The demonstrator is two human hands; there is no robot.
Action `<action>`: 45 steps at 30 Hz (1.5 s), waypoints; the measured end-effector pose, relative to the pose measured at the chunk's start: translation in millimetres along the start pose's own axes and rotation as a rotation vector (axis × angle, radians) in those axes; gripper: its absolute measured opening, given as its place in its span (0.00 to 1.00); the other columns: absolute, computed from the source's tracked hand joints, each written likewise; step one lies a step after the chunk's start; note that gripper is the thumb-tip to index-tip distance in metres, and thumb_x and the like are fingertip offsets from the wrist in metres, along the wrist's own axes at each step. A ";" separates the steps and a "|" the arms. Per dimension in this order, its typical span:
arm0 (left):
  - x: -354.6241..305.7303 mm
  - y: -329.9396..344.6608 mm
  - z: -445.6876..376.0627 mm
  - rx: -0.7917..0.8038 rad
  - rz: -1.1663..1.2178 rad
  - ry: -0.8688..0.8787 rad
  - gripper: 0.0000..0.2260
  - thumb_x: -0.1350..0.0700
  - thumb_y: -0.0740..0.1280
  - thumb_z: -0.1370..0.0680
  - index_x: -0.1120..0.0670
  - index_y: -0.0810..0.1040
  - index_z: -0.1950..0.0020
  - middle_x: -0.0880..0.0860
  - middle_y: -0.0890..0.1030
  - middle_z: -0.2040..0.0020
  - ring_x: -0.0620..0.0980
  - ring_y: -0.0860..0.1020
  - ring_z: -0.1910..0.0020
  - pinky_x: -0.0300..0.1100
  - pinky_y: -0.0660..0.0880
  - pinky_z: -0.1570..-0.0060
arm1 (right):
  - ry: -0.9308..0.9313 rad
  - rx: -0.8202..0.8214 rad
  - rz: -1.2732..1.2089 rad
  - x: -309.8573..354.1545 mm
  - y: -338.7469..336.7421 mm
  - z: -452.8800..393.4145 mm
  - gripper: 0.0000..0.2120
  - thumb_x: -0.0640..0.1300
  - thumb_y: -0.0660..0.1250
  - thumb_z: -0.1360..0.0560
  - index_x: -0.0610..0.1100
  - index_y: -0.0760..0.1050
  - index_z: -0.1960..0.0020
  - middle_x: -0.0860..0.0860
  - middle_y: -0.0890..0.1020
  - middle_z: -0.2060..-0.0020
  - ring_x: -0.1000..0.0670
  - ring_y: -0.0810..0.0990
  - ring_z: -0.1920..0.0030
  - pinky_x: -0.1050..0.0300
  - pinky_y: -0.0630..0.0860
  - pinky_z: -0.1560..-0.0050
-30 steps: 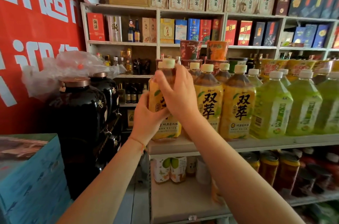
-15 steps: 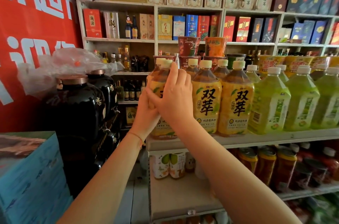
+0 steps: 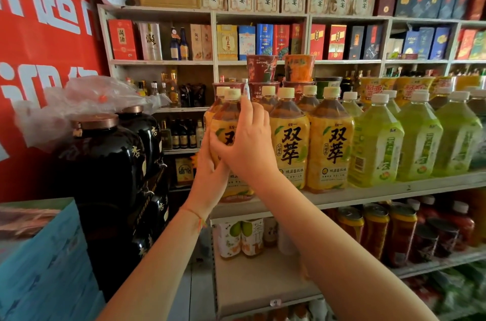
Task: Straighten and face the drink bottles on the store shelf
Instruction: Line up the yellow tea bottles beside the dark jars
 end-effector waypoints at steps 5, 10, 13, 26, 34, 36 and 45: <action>-4.7 -1.4 -0.7 -0.047 -0.094 0.022 0.31 0.40 0.70 0.23 0.42 0.63 0.22 0.46 0.72 0.27 0.46 0.71 0.28 0.56 0.73 0.31 | -0.049 0.056 -0.025 -6.5 -7.8 1.8 0.38 0.59 0.66 0.23 0.35 0.60 0.24 0.39 0.70 0.32 0.41 0.67 0.31 0.46 0.68 0.30; -30.8 26.1 11.5 -0.368 -0.509 0.186 0.38 0.47 0.70 0.22 0.53 0.54 0.18 0.55 0.57 0.19 0.53 0.54 0.19 0.60 0.59 0.23 | -0.086 -0.155 -0.170 -39.5 -33.4 2.3 0.26 0.50 0.62 0.21 0.35 0.68 0.29 0.40 0.70 0.31 0.42 0.65 0.28 0.43 0.65 0.27; -49.6 62.0 8.3 -0.416 -0.876 0.481 0.33 0.52 0.69 0.22 0.58 0.60 0.20 0.61 0.58 0.19 0.58 0.54 0.19 0.61 0.56 0.22 | -0.011 -0.298 -0.190 -79.9 -53.8 -7.3 0.24 0.47 0.61 0.20 0.35 0.68 0.30 0.38 0.70 0.31 0.40 0.66 0.27 0.41 0.65 0.28; -43.5 166.3 -25.4 -0.370 -1.304 0.454 0.22 0.46 0.53 0.16 0.53 0.74 0.27 0.68 0.58 0.21 0.66 0.57 0.21 0.59 0.51 0.22 | 0.646 0.071 -0.802 -176.7 -95.4 13.8 0.25 0.61 0.48 0.17 0.51 0.73 0.31 0.54 0.80 0.40 0.55 0.77 0.40 0.54 0.72 0.38; -45.1 162.1 -33.6 -0.413 -1.374 0.427 0.25 0.40 0.49 0.16 0.56 0.78 0.40 0.71 0.61 0.24 0.67 0.60 0.22 0.56 0.47 0.21 | 0.720 0.147 -0.825 -182.8 -87.4 19.2 0.29 0.67 0.47 0.19 0.56 0.64 0.23 0.52 0.73 0.29 0.48 0.71 0.30 0.49 0.65 0.33; -46.5 159.8 -34.6 -0.431 -1.386 0.422 0.25 0.41 0.48 0.15 0.57 0.77 0.43 0.72 0.62 0.24 0.67 0.60 0.22 0.55 0.47 0.21 | 0.723 0.173 -0.822 -178.6 -85.7 23.0 0.31 0.67 0.48 0.19 0.55 0.59 0.21 0.52 0.70 0.26 0.47 0.68 0.27 0.52 0.64 0.33; -41.8 159.1 -35.3 -0.483 -1.380 0.456 0.24 0.41 0.49 0.15 0.58 0.74 0.46 0.73 0.63 0.26 0.70 0.66 0.28 0.62 0.62 0.29 | 0.970 0.246 -0.914 -186.1 -73.0 21.8 0.43 0.79 0.44 0.30 0.56 0.70 0.27 0.51 0.76 0.32 0.46 0.73 0.32 0.42 0.67 0.29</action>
Point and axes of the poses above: each hand's wrist, its own z-axis away from the middle knuckle, its own y-axis out of the palm, x = y × z, the point moved 1 cm from there along -z, towards the middle knuckle
